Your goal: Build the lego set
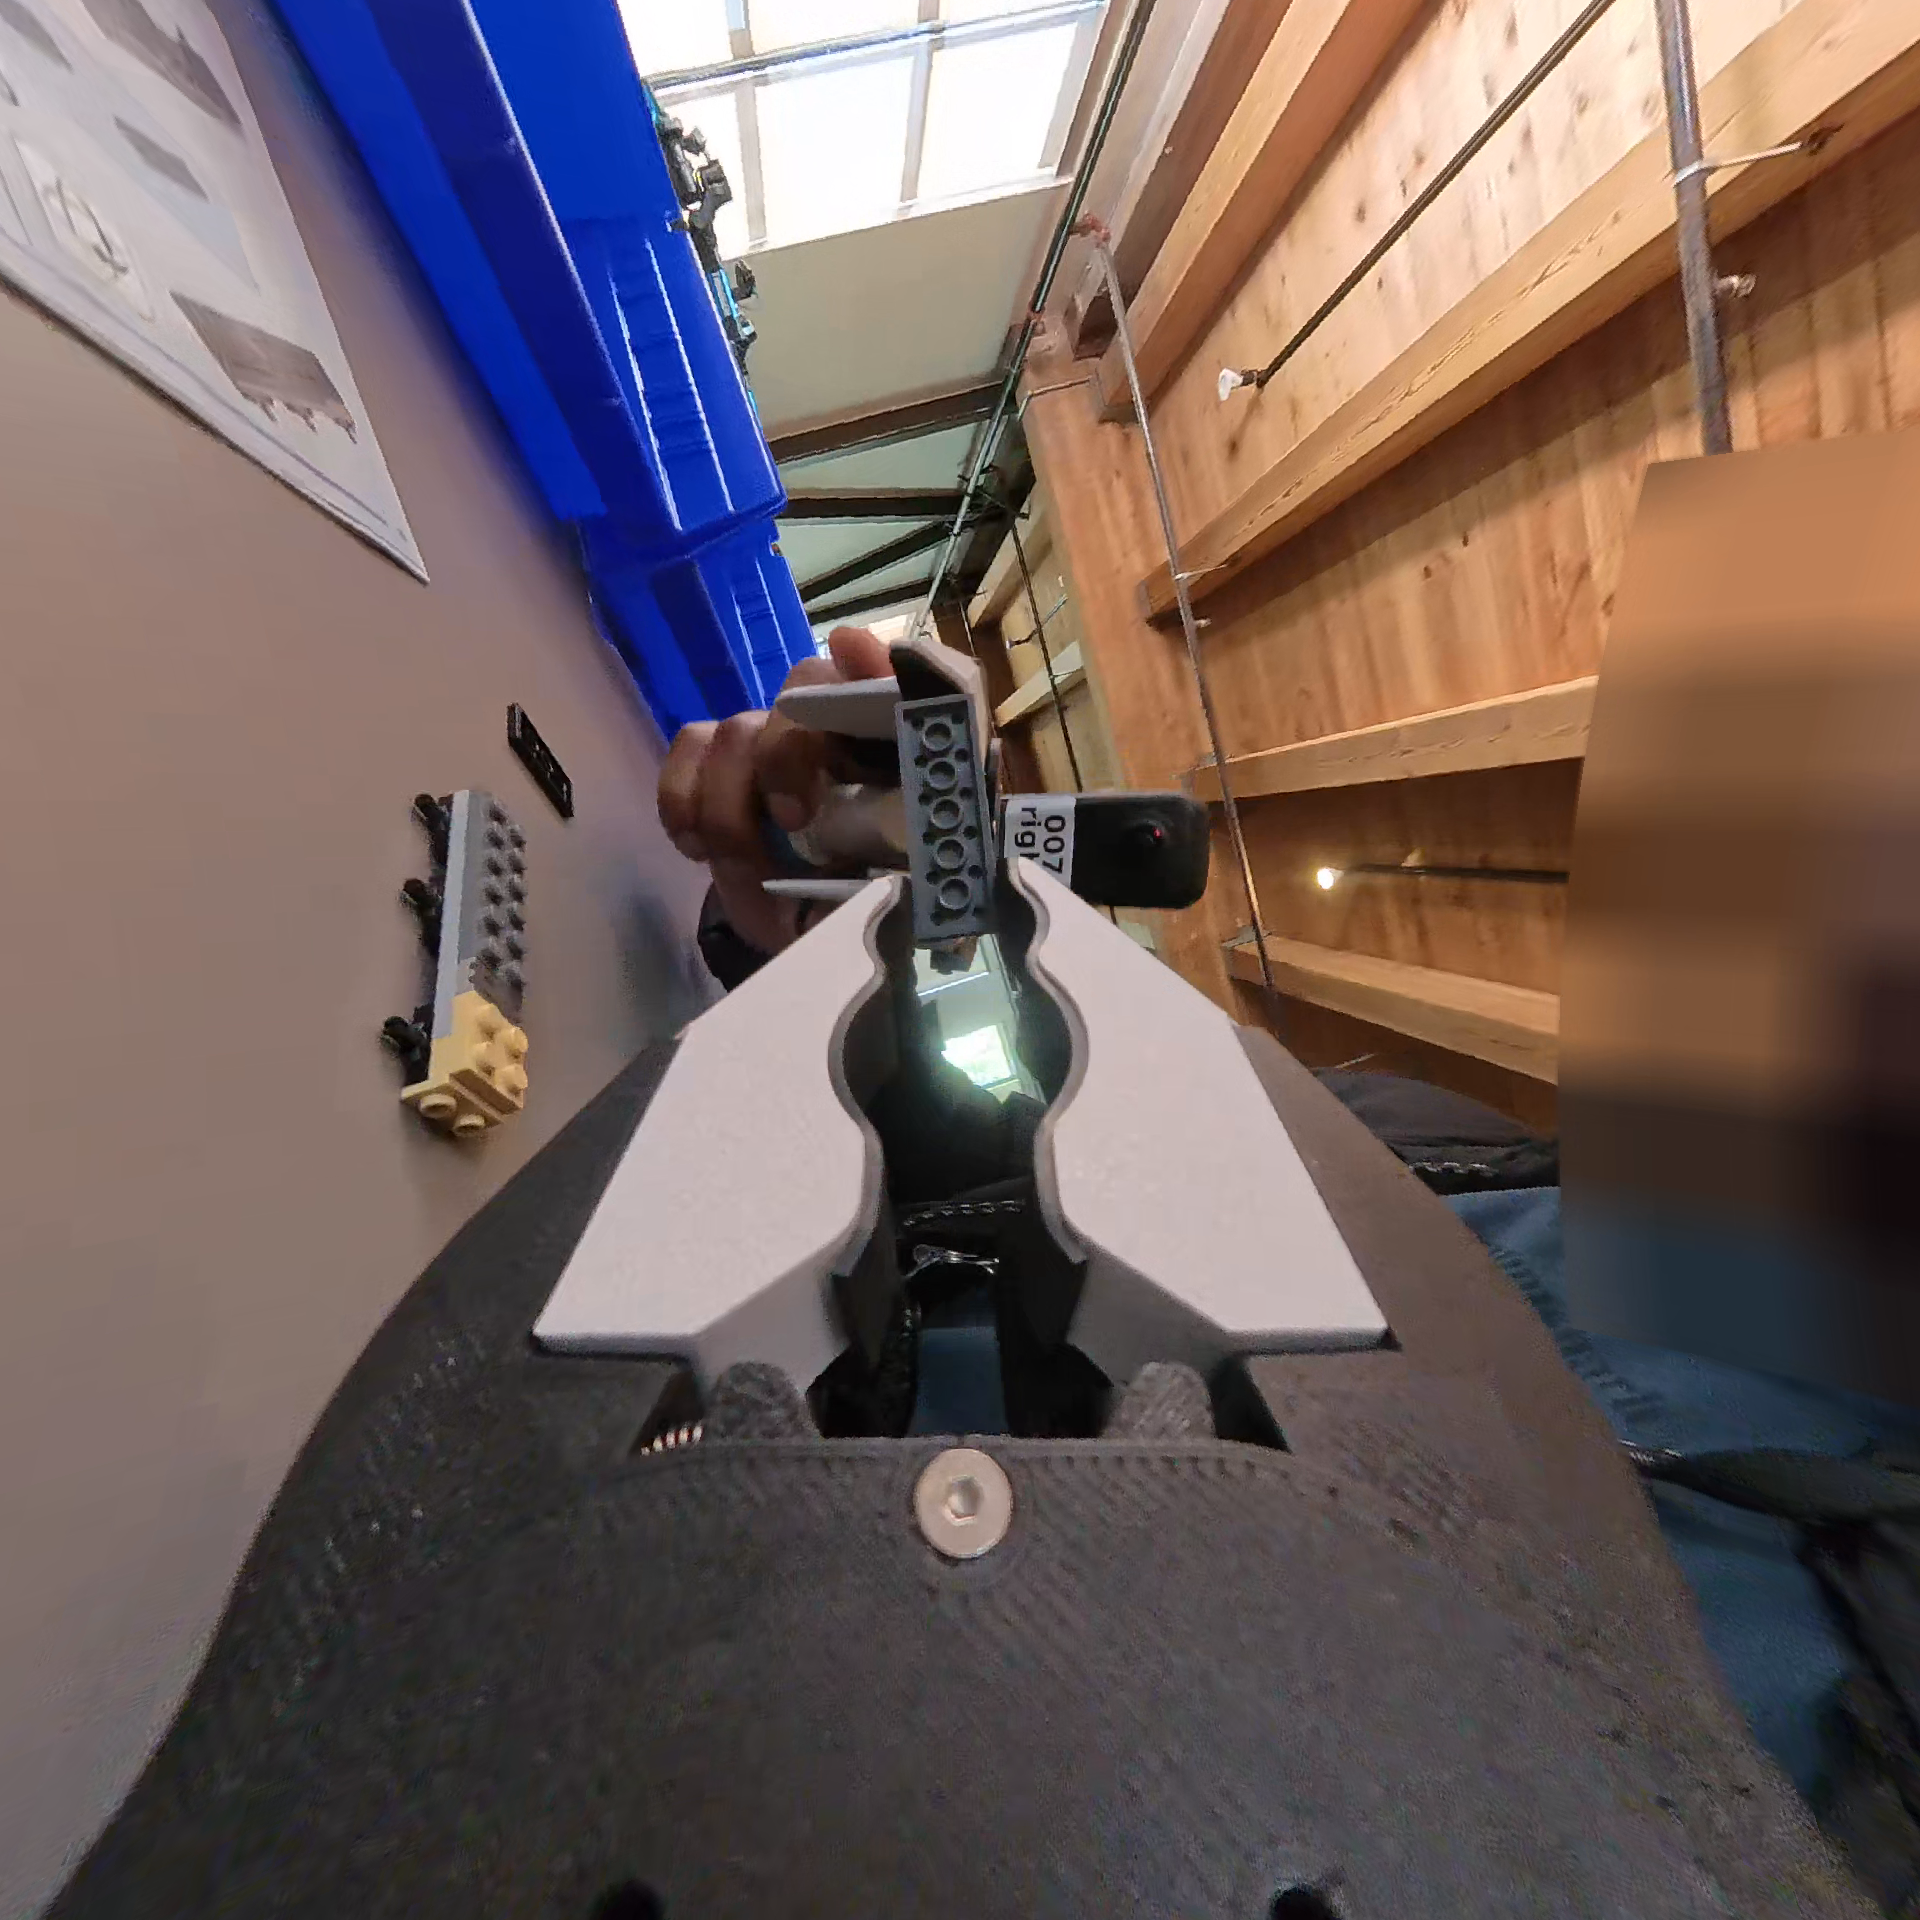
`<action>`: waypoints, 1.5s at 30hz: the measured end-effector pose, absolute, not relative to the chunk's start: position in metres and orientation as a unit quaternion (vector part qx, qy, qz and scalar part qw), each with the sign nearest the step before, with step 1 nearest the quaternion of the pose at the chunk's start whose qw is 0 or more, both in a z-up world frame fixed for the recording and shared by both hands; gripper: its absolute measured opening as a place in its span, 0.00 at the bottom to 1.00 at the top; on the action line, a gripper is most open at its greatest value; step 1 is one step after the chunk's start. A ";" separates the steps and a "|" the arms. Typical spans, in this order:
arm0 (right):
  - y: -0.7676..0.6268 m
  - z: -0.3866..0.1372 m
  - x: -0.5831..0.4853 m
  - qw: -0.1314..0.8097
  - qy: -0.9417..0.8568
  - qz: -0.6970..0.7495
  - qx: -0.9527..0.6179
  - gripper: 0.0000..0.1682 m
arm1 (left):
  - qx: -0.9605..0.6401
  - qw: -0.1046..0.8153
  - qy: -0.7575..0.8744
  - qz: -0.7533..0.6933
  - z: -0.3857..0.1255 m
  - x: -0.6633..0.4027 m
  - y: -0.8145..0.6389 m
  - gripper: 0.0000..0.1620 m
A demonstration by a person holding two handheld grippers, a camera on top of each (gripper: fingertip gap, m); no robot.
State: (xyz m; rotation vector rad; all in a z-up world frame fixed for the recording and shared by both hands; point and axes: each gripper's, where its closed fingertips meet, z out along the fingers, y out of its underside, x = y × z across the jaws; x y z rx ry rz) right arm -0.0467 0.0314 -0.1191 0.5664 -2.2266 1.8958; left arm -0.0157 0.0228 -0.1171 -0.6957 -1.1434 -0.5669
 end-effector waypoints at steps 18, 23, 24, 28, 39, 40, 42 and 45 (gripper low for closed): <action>0.025 -0.149 -0.044 0.389 -0.687 0.500 0.355 0.26 | -0.342 0.698 -0.562 -0.283 -0.142 -0.012 0.040 0.10; 0.022 -0.152 -0.040 0.420 -0.669 0.483 0.378 0.23 | -0.327 0.700 -0.559 -0.302 -0.142 -0.010 0.042 0.10; 0.021 -0.151 -0.039 0.425 -0.666 0.482 0.379 0.21 | -0.327 0.699 -0.559 -0.304 -0.142 -0.010 0.043 0.10; 0.022 -0.150 -0.041 0.429 -0.667 0.477 0.379 0.13 | -0.327 0.695 -0.564 -0.303 -0.144 -0.009 0.042 0.10; 0.022 -0.185 -0.044 0.340 -0.754 0.406 0.388 0.11 | -0.406 0.669 -0.601 -0.163 -0.153 -0.016 0.008 0.18; 0.023 -0.190 -0.044 0.324 -0.769 0.392 0.388 0.11 | -0.434 0.662 -0.596 -0.134 -0.152 -0.015 0.006 0.19; 0.024 -0.195 -0.043 0.296 -0.790 0.369 0.390 0.11 | -0.504 0.626 -0.588 -0.086 -0.159 -0.010 0.006 0.22; 0.025 -0.197 -0.041 0.266 -0.811 0.344 0.391 0.11 | -0.592 0.565 -0.574 -0.031 -0.176 -0.004 0.010 0.25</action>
